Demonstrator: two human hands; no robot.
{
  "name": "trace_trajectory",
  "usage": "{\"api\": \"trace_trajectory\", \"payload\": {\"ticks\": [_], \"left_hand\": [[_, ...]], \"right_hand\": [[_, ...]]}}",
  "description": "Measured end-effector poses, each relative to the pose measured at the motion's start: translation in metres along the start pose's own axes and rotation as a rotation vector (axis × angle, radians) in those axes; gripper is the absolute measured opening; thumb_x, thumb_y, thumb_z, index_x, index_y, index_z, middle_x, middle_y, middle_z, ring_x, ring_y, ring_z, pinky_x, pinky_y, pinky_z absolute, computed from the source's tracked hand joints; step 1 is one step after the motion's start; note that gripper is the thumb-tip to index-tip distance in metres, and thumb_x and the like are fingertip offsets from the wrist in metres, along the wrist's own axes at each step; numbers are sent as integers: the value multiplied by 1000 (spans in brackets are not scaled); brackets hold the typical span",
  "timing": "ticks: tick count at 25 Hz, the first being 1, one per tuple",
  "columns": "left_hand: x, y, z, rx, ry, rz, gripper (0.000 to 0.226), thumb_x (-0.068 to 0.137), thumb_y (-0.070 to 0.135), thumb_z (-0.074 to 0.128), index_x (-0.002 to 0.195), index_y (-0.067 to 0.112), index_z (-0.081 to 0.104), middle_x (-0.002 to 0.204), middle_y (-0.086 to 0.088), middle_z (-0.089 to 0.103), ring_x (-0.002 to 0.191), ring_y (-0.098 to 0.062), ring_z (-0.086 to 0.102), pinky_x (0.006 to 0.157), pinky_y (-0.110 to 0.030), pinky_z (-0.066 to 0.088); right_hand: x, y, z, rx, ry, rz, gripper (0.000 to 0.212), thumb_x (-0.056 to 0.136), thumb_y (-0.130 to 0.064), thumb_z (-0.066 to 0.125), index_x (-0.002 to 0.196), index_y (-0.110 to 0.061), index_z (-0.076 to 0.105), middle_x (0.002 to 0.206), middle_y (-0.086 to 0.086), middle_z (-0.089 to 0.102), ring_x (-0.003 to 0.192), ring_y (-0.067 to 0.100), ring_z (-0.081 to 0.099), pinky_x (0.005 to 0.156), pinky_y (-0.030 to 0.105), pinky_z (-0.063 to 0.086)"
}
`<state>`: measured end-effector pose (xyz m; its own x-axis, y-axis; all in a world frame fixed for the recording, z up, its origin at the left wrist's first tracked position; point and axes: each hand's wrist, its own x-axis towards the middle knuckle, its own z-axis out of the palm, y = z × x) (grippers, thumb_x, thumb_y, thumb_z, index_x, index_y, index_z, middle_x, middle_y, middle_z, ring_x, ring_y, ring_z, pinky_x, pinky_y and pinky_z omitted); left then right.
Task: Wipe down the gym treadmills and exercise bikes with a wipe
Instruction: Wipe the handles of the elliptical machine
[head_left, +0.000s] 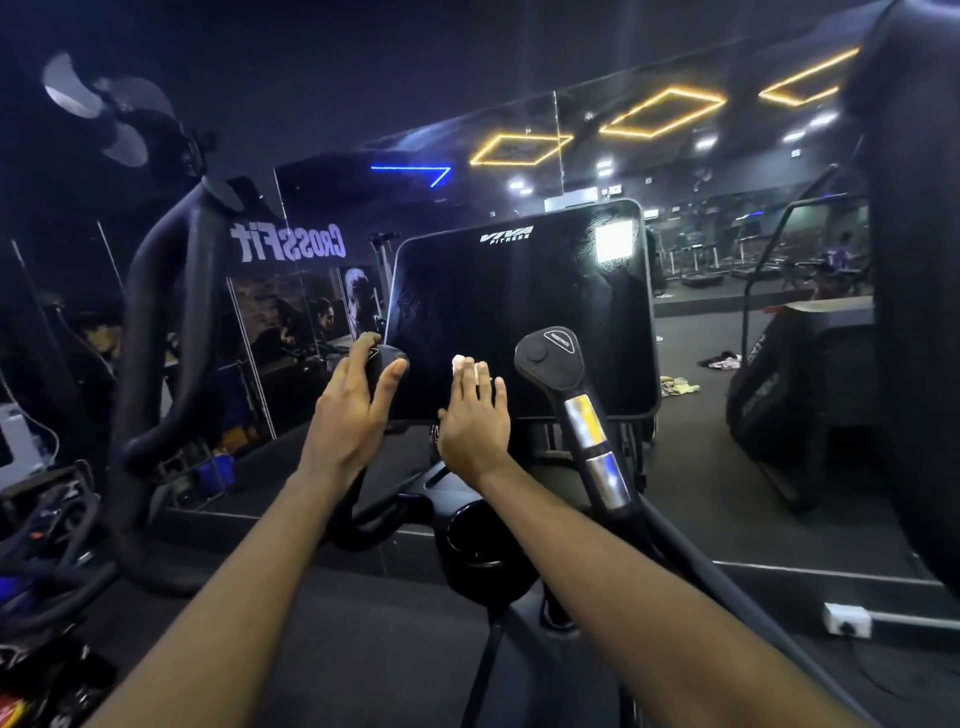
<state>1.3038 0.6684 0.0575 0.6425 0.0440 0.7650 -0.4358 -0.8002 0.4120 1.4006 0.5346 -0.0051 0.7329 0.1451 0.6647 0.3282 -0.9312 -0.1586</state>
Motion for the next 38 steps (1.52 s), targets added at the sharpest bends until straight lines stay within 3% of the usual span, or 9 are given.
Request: {"api": "trace_trajectory", "payload": {"ticks": [6,9,13,17,22,25,30,33,38], "left_hand": [[0,0,-6,-43,-84,-56,60,94,73,29,144,40,28,139,-8,51,128,-26,47,107,-46,39],[2,2,-10,-68,-132,-92,64,93,73,30,147,40,24,141,-10,50,130,-26,47,107,-41,36],[-2,6,-15,-122,-195,-172,71,90,74,29,152,43,11,145,-17,48,132,-33,46,112,-45,33],[-22,1,-22,-41,-234,-204,67,100,58,30,156,37,0,141,-21,50,129,-37,49,110,-43,33],[-52,-3,-35,4,-127,-251,59,102,50,34,151,18,29,141,-16,44,130,-31,45,113,-45,32],[-70,3,-51,20,-74,-252,51,102,41,42,144,12,40,131,-11,46,113,-27,57,107,-45,41],[-113,8,-97,214,-75,-318,35,99,22,53,131,9,56,128,-15,54,116,-30,55,106,-35,38],[-148,15,-125,302,-92,-363,34,95,18,58,128,8,61,128,-15,56,120,-30,54,106,-31,35],[-223,53,-171,411,-70,-491,38,92,13,63,129,7,61,129,-17,58,121,-30,54,103,-30,36]], "right_hand": [[-30,2,-14,-177,0,-41,63,97,-17,47,147,10,21,149,24,32,138,36,34,112,39,35],[-38,5,-31,-179,20,-119,41,87,-8,58,126,-3,45,126,13,47,114,26,50,92,31,46],[-37,14,-48,-57,16,-72,32,79,-3,73,102,-15,54,106,4,54,97,23,54,76,32,46],[-57,20,-63,71,-43,-141,28,85,8,51,107,-10,52,107,9,51,98,28,49,81,37,43],[-90,31,-82,242,-122,-8,30,89,1,42,112,-16,52,105,8,48,88,35,60,77,49,52],[-98,35,-98,287,-155,22,26,91,-3,42,102,-10,64,109,12,50,95,38,59,84,46,51],[-117,23,-118,384,-262,86,27,82,-8,49,98,-3,71,114,19,60,107,39,58,91,39,49],[-130,18,-118,495,-316,34,22,84,-9,53,90,6,69,102,25,68,101,40,62,86,37,50],[-162,1,-118,611,-435,-31,32,91,-25,58,99,6,65,107,25,66,105,38,59,90,36,45]]}}
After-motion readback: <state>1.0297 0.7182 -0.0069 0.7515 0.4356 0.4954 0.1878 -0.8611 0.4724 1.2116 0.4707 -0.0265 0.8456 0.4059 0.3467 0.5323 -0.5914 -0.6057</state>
